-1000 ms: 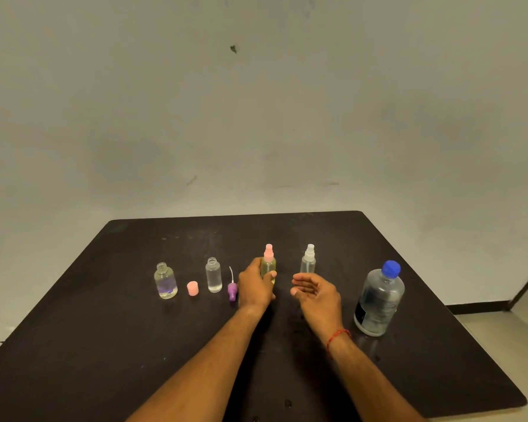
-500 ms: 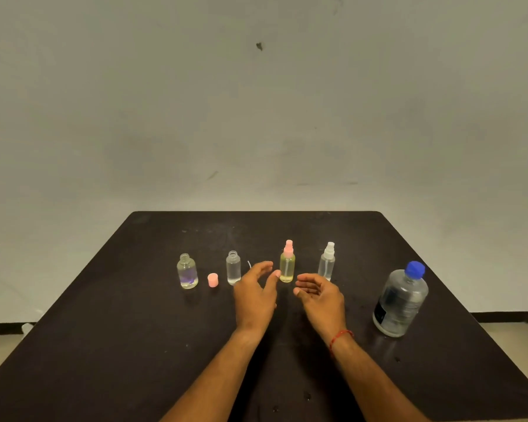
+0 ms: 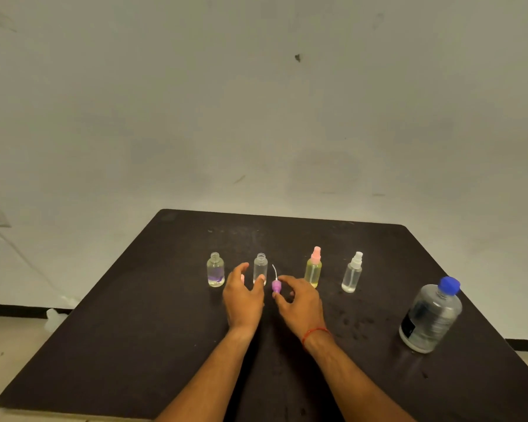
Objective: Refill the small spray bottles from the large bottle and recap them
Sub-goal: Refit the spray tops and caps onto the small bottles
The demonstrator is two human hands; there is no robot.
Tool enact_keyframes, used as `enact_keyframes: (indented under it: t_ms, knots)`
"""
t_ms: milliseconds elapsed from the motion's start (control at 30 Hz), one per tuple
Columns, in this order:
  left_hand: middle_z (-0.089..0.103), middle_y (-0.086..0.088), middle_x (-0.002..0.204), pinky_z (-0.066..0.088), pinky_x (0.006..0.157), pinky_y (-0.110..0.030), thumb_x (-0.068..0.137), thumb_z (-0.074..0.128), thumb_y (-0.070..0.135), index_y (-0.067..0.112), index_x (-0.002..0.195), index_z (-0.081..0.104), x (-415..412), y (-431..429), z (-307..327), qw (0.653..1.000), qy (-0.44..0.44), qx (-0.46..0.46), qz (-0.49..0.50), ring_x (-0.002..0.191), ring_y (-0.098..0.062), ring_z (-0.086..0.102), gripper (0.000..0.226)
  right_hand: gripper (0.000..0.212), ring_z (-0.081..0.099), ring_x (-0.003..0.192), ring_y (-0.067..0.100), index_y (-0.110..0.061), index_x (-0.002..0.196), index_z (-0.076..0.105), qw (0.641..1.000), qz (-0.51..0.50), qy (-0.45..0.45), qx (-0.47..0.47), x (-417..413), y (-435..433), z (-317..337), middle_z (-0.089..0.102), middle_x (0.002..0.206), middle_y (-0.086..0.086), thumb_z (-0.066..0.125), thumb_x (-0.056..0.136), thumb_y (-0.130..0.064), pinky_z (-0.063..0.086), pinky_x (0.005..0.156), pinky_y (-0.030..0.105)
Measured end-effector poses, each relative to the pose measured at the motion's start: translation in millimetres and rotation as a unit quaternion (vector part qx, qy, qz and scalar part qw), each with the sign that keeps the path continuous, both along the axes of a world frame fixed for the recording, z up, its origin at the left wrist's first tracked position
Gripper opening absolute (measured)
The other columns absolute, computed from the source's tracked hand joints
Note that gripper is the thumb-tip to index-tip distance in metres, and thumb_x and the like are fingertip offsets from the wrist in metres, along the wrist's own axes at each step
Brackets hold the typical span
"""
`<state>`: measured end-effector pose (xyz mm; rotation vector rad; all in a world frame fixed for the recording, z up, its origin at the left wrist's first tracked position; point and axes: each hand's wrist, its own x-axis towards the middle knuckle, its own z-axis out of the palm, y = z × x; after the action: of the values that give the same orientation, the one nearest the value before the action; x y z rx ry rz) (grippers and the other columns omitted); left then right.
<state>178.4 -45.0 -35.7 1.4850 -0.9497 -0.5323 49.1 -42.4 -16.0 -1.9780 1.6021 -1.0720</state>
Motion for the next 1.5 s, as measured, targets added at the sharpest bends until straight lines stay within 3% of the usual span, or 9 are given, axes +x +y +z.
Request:
enact_keyframes:
  t_ms: [133, 267, 433, 600, 767, 933, 1067, 1333, 1500]
  knots:
    - [0.062, 0.001, 0.134, 0.053, 0.1, -0.039, 0.086, 0.078, 0.025, 0.016, 0.136, 0.06, -1.8, -11.7, 2.6, 0.999, -0.013, 0.026, -0.017, 0.123, -0.019, 0.059, 0.054, 0.018, 0.053, 0.085, 0.004, -0.032, 0.095, 0.065, 0.996, 0.012, 0.08, 0.029, 11.6, -14.0, -3.8, 0.057, 0.094, -0.009, 0.071, 0.078, -0.03, 0.04, 0.073, 0.009]
    - [0.066, 0.005, 0.113, 0.061, 0.082, -0.046, 0.081, 0.081, 0.028, 0.027, 0.129, 0.062, -4.2, -19.9, -1.4, 0.999, 0.0, 0.035, -0.038, 0.091, -0.023, 0.071, 0.051, 0.008, 0.053, 0.084, 0.014, -0.028, 0.088, 0.064, 0.991, 0.006, 0.129, 0.028, 17.0, -20.0, -6.8, 0.054, 0.084, -0.005, 0.068, 0.081, -0.028, 0.05, 0.076, 0.028]
    - [0.068, 0.006, 0.097, 0.062, 0.077, -0.043, 0.084, 0.078, 0.026, 0.034, 0.116, 0.067, -4.4, -24.4, -1.0, 0.998, -0.008, 0.034, -0.047, 0.086, -0.013, 0.068, 0.035, 0.012, 0.058, 0.083, 0.021, -0.021, 0.095, 0.063, 0.988, -0.018, 0.154, 0.008, 15.4, -19.8, -2.3, 0.057, 0.086, 0.001, 0.059, 0.085, -0.018, 0.051, 0.073, 0.033]
    - [0.07, 0.007, 0.095, 0.062, 0.062, -0.045, 0.085, 0.077, 0.025, 0.046, 0.097, 0.062, -2.2, -23.9, -0.7, 0.998, -0.017, 0.023, -0.048, 0.072, -0.023, 0.07, 0.029, 0.021, 0.055, 0.067, 0.006, -0.022, 0.095, 0.05, 0.998, -0.033, 0.059, -0.008, 2.6, -10.2, 11.8, 0.058, 0.08, -0.003, 0.059, 0.086, -0.005, 0.039, 0.057, 0.015]
    - [0.069, 0.016, 0.09, 0.057, 0.082, -0.034, 0.083, 0.08, 0.023, 0.028, 0.107, 0.071, -3.6, -16.3, 4.2, 0.997, -0.047, -0.002, -0.055, 0.091, -0.012, 0.068, 0.025, 0.021, 0.064, 0.072, 0.005, -0.02, 0.086, 0.068, 0.992, -0.049, -0.11, -0.042, -8.3, -6.5, 35.8, 0.068, 0.079, -0.005, 0.07, 0.078, 0.0, 0.054, 0.07, 0.016]
    - [0.065, 0.023, 0.089, 0.059, 0.081, -0.033, 0.085, 0.08, 0.02, 0.024, 0.112, 0.071, -6.0, -8.0, 15.9, 0.997, -0.048, -0.02, -0.062, 0.085, -0.002, 0.067, 0.029, 0.014, 0.068, 0.077, 0.001, -0.014, 0.098, 0.074, 0.97, -0.015, -0.23, -0.072, -13.1, -1.7, 78.2, 0.073, 0.088, -0.005, 0.072, 0.085, -0.009, 0.054, 0.069, 0.013]
    - [0.066, 0.026, 0.09, 0.063, 0.067, -0.043, 0.085, 0.08, 0.022, 0.033, 0.111, 0.07, -7.0, -1.3, 22.4, 0.996, -0.037, -0.029, -0.073, 0.08, -0.006, 0.069, 0.03, 0.013, 0.067, 0.078, 0.0, -0.018, 0.098, 0.073, 0.963, 0.012, -0.257, -0.083, -13.4, 5.8, 98.8, 0.072, 0.087, -0.007, 0.072, 0.086, -0.013, 0.051, 0.068, 0.01]
    - [0.068, 0.023, 0.095, 0.062, 0.067, -0.046, 0.086, 0.079, 0.03, 0.051, 0.111, 0.063, -9.6, 14.8, 27.1, 0.994, -0.062, -0.033, -0.082, 0.079, -0.017, 0.069, 0.036, 0.015, 0.069, 0.083, 0.003, -0.017, 0.102, 0.072, 0.96, 0.025, -0.267, -0.08, -11.1, 12.5, 107.5, 0.073, 0.091, -0.006, 0.072, 0.087, -0.018, 0.056, 0.072, 0.017]
    - [0.064, 0.028, 0.098, 0.058, 0.086, -0.031, 0.087, 0.078, 0.029, 0.035, 0.119, 0.067, -15.5, 22.8, 35.3, 0.992, -0.07, -0.045, -0.098, 0.092, -0.003, 0.067, 0.034, 0.014, 0.066, 0.082, -0.005, -0.02, 0.102, 0.071, 0.98, 0.04, -0.184, -0.063, -8.7, 13.8, 102.9, 0.071, 0.089, -0.01, 0.071, 0.088, -0.02, 0.051, 0.07, 0.008]
